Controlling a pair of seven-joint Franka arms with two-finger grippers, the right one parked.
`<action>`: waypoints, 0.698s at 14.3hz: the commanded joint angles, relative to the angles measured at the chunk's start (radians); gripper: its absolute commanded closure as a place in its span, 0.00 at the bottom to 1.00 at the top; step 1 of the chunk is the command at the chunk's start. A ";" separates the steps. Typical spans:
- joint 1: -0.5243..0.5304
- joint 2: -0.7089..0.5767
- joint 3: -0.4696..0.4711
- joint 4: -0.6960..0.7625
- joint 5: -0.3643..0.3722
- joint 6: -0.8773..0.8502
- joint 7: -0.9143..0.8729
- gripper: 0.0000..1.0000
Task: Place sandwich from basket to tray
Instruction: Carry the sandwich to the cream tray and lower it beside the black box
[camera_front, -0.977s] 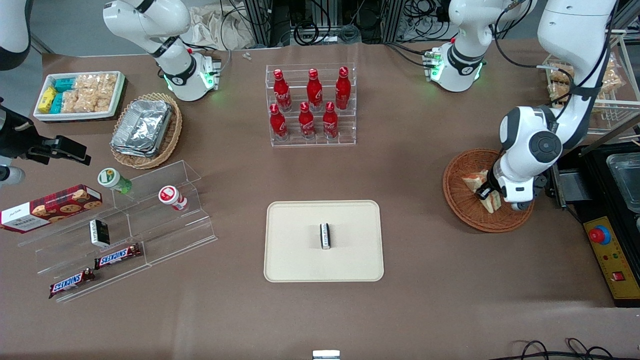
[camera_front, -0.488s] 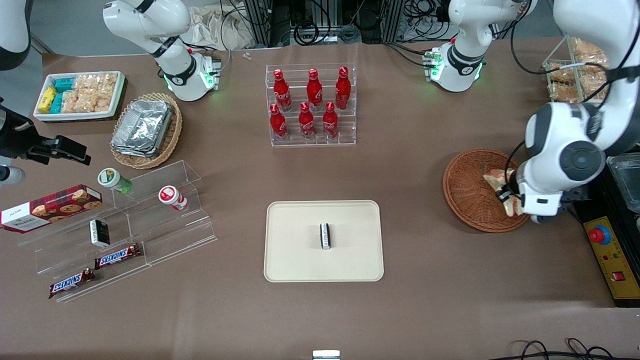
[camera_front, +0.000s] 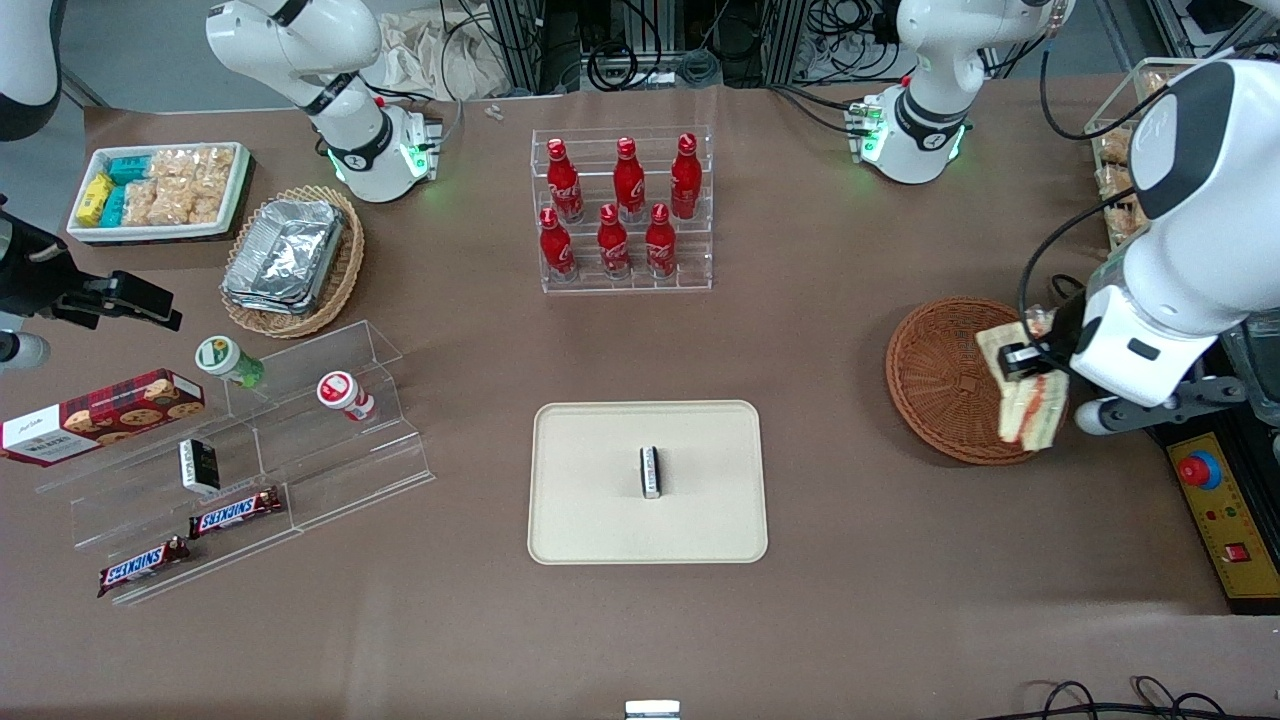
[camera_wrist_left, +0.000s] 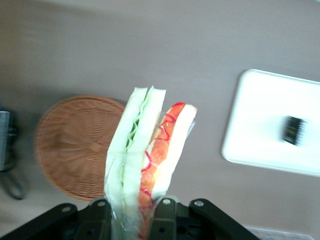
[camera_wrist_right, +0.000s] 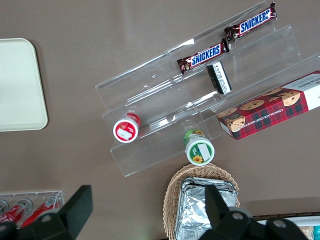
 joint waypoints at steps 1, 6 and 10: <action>-0.096 0.107 -0.027 0.059 -0.005 0.072 -0.009 1.00; -0.254 0.321 -0.026 0.066 0.093 0.287 -0.254 1.00; -0.297 0.485 -0.026 0.086 0.136 0.447 -0.305 1.00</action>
